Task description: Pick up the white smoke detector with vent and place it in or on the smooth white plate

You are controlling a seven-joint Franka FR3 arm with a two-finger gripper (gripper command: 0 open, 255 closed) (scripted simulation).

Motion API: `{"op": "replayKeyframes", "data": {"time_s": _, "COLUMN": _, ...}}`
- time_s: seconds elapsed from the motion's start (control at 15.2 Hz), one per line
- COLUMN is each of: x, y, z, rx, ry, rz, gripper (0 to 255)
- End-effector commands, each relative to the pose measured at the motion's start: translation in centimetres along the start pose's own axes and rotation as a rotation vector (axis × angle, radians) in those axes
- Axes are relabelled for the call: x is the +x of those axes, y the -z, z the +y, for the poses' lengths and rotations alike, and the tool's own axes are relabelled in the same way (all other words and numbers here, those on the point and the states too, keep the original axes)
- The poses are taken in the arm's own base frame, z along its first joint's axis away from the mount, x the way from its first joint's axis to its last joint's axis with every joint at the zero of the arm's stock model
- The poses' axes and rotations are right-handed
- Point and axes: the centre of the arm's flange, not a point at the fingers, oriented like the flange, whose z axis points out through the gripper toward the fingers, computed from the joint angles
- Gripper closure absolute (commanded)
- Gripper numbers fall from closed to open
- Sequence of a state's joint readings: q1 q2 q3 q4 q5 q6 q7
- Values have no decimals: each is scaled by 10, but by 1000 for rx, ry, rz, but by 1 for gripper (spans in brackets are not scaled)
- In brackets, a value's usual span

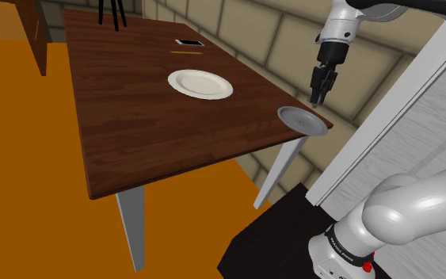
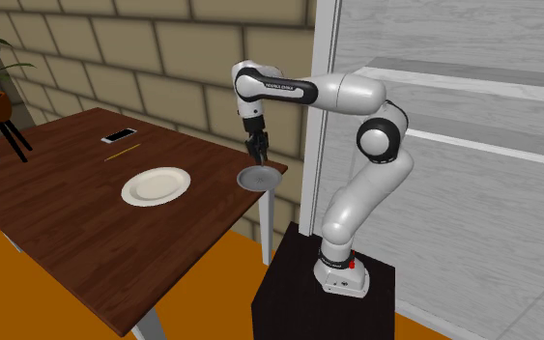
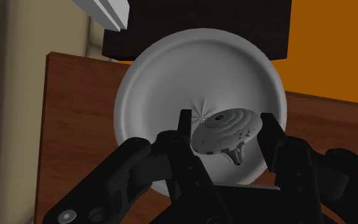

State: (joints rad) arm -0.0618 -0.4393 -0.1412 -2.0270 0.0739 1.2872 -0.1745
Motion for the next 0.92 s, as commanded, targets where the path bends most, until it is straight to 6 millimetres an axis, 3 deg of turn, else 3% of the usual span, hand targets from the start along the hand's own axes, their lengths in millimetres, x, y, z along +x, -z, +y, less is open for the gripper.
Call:
{"op": "replayKeyframes", "data": {"time_s": 0.0, "x": 2, "y": -10, "z": 3, "rx": 0, "ry": 0, "rz": 0, "gripper": 255}}
{"op": "replayKeyframes", "data": {"time_s": 0.53, "x": 13, "y": -48, "z": 10, "rx": 0, "ry": 0, "rz": 0, "gripper": 255}}
{"op": "replayKeyframes", "data": {"time_s": 0.86, "x": 13, "y": -48, "z": 10, "rx": 0, "ry": 0, "rz": 0, "gripper": 255}}
